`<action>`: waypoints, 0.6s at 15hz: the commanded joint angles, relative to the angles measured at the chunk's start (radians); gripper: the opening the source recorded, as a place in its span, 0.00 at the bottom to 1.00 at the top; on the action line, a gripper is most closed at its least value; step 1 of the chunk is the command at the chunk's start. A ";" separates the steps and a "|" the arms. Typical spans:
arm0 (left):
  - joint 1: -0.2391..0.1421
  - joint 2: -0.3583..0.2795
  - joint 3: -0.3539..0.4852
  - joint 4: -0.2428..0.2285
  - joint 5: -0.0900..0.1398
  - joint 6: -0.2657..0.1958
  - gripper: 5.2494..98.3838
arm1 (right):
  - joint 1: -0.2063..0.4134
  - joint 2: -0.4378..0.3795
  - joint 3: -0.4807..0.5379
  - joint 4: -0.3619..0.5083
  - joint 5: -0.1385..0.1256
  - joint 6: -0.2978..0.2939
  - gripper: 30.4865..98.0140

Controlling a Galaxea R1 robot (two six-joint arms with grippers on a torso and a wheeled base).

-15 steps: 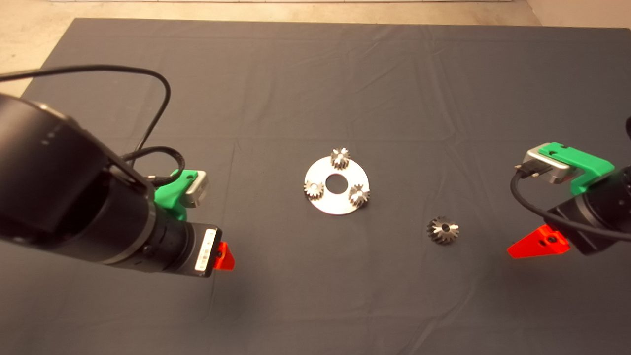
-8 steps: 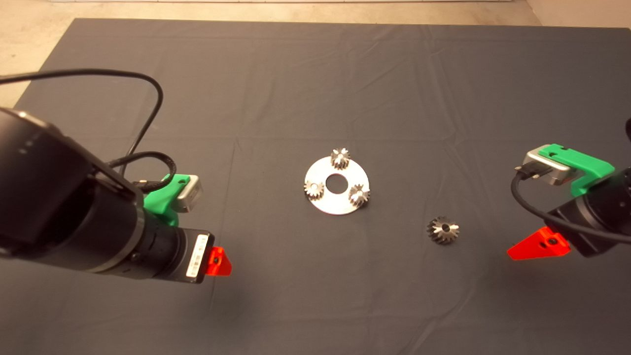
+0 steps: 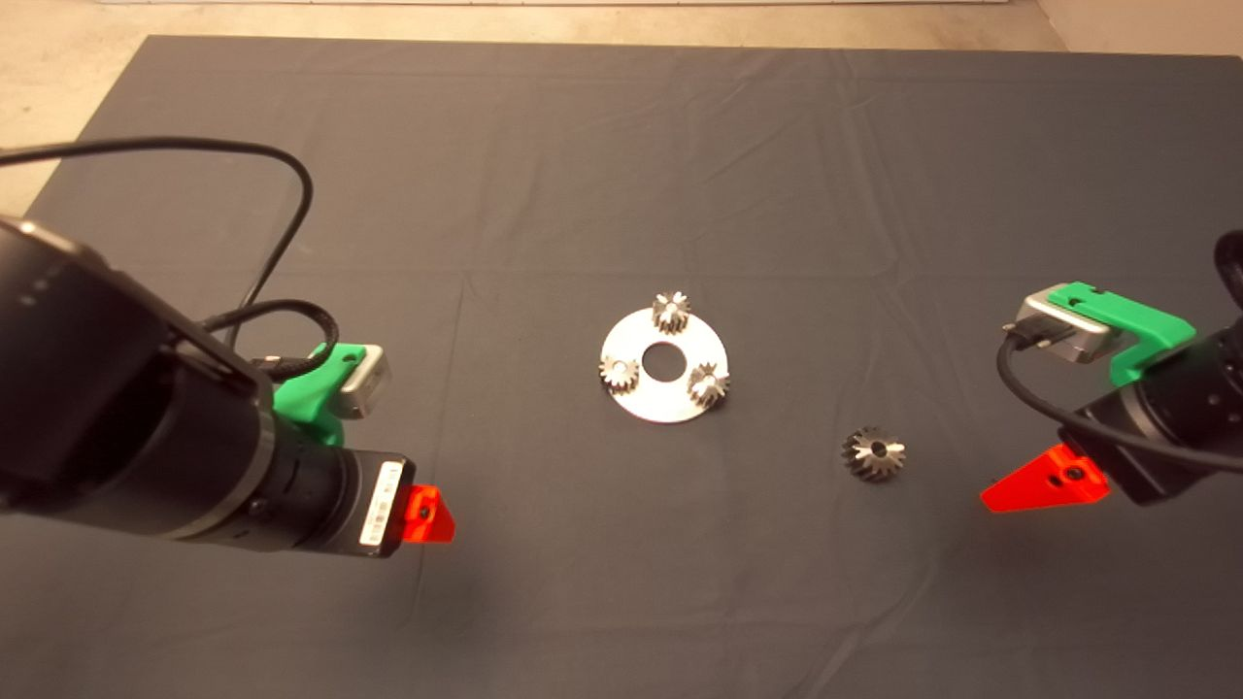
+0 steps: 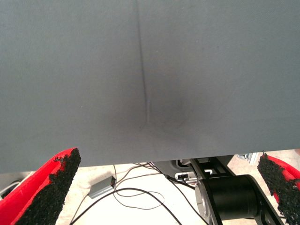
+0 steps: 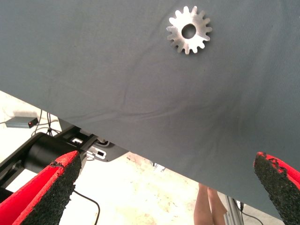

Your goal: Remove an incorrectly installed larger gear and replace it with the correct smaller gear

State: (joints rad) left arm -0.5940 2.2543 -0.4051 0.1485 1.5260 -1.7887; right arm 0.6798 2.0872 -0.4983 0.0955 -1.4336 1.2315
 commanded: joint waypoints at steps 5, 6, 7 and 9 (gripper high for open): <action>-0.019 -0.012 0.037 -0.018 0.132 -0.020 1.00 | 0.049 0.012 0.003 0.062 0.050 0.002 1.00; -0.019 -0.008 0.037 -0.018 0.132 -0.021 1.00 | 0.049 0.012 0.003 0.062 0.049 0.002 1.00; -0.018 -0.014 0.036 -0.018 0.132 -0.021 1.00 | 0.049 0.011 0.003 0.062 0.050 0.002 1.00; -0.019 -0.012 0.037 -0.020 0.132 -0.021 1.00 | 0.049 0.015 0.014 0.062 0.050 0.000 1.00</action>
State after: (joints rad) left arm -0.5940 2.2438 -0.3887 0.1470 1.5256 -1.7998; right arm 0.7089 2.0970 -0.5002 0.1172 -1.3872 1.2315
